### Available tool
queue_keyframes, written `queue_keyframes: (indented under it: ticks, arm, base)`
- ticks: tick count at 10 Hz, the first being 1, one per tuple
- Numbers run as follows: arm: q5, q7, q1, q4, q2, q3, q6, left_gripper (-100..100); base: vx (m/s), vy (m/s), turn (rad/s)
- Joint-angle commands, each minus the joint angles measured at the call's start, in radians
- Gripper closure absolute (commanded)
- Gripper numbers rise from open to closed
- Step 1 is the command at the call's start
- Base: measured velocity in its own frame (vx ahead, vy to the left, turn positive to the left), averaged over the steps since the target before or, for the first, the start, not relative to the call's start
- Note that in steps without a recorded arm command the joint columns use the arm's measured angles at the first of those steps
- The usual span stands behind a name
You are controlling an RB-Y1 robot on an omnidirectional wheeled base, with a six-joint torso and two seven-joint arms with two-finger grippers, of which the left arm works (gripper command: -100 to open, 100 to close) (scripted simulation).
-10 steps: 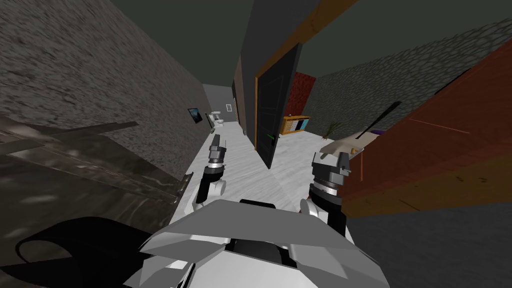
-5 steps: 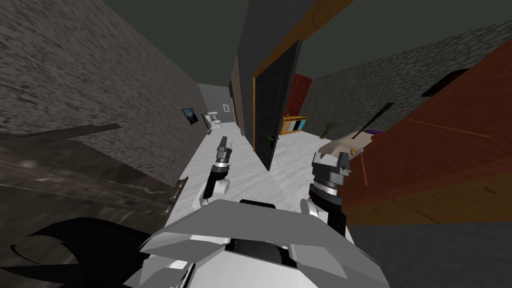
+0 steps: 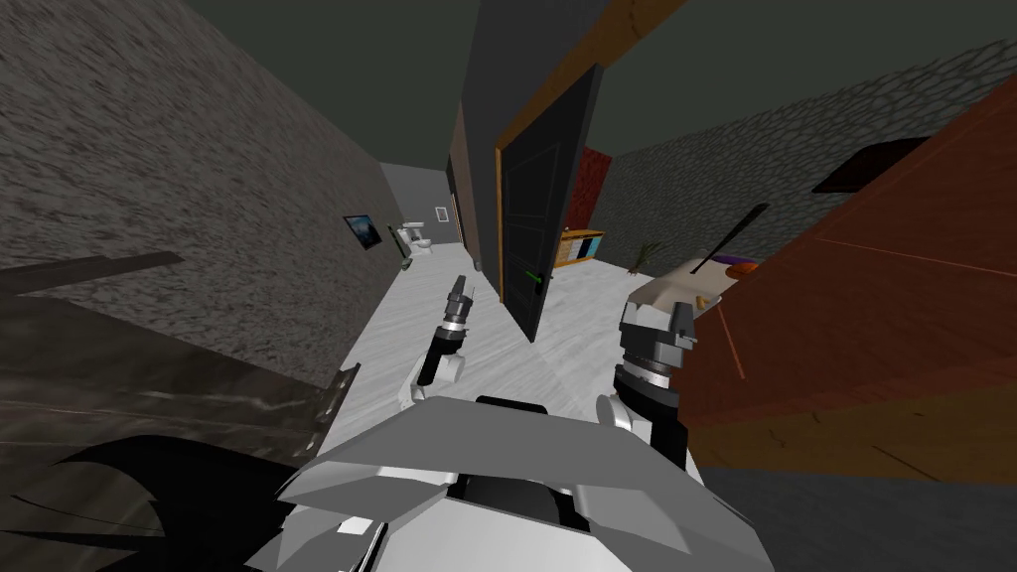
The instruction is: Push the door open
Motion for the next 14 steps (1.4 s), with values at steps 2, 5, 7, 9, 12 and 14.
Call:
queue_keyframes:
  ticks: [2, 5, 7, 9, 12, 14]
  arm:
    - [0.008, 0.016, -0.031, 0.053, 0.011, -0.029, 0.003, -100]
    - [0.020, 0.041, -0.073, 0.127, 0.029, -0.072, 0.009, -100]
    - [0.026, 0.053, -0.095, 0.165, 0.038, -0.095, 0.012, -100]
    - [0.036, 0.073, -0.128, 0.224, 0.050, -0.128, 0.017, -100]
    - [0.045, 0.092, -0.162, 0.283, 0.063, -0.163, 0.021, -100]
    - [0.052, 0.106, -0.185, 0.323, 0.071, -0.185, 0.024, -100]
  base:
    - [0.108, 0.025, -0.067]
    - [0.111, 0.047, -0.097]
    - [0.114, 0.036, -0.065]
    - [0.115, 0.054, -0.109]
    - [0.103, 0.050, -0.069]
    - [0.101, 0.038, -0.076]
